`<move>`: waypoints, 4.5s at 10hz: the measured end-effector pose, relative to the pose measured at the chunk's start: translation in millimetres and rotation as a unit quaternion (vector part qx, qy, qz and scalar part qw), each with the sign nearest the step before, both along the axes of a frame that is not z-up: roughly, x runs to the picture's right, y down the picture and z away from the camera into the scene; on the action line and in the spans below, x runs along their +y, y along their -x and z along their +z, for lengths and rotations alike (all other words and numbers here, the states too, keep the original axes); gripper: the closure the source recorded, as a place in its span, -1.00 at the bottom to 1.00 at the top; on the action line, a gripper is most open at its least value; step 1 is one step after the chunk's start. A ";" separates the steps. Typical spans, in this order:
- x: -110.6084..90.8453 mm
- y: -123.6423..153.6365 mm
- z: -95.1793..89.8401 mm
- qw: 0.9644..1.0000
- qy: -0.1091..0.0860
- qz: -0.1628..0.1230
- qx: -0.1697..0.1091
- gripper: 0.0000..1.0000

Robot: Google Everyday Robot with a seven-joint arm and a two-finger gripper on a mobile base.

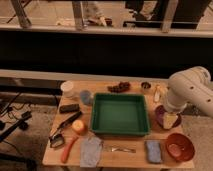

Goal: Wipe red bowl with brush

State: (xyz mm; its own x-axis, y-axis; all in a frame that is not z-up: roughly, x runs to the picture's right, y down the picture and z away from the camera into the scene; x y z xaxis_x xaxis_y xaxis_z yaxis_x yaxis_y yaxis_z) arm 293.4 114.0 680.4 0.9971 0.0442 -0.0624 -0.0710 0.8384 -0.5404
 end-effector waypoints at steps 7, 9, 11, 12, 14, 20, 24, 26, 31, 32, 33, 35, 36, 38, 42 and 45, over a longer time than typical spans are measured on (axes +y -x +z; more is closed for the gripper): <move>3.2 17.4 -1.9 1.000 -0.016 -0.010 -0.023 -0.60; 6.2 31.7 -2.0 0.998 -0.027 -0.022 -0.046 -0.60; 8.3 46.0 -1.3 0.996 -0.044 -0.045 -0.066 -0.60; 10.7 54.1 -0.3 0.994 -0.049 -0.058 -0.075 -0.60; 13.1 79.3 1.6 0.990 -0.053 -0.084 -0.101 -0.60; 19.2 191.6 -15.3 0.961 -0.055 -0.166 -0.216 -0.60; 19.6 191.3 -15.7 0.960 -0.054 -0.168 -0.216 -0.60; 19.4 192.0 -16.7 0.959 -0.060 -0.168 -0.220 -0.60; 17.3 271.4 -37.0 0.934 -0.096 -0.213 -0.270 -0.60; 15.7 295.7 -40.0 0.927 -0.103 -0.225 -0.281 -0.60; 13.6 315.7 -42.4 0.921 -0.108 -0.234 -0.291 -0.60; 9.3 366.6 -46.0 0.903 -0.123 -0.251 -0.325 -0.60; 6.8 388.6 -45.6 0.894 -0.127 -0.252 -0.348 -0.60; 2.7 420.0 -38.6 0.878 -0.125 -0.253 -0.387 -0.60; 3.0 421.4 -37.6 0.877 -0.123 -0.251 -0.390 -0.60; 6.6 418.8 -29.1 0.885 -0.125 -0.242 -0.377 -0.60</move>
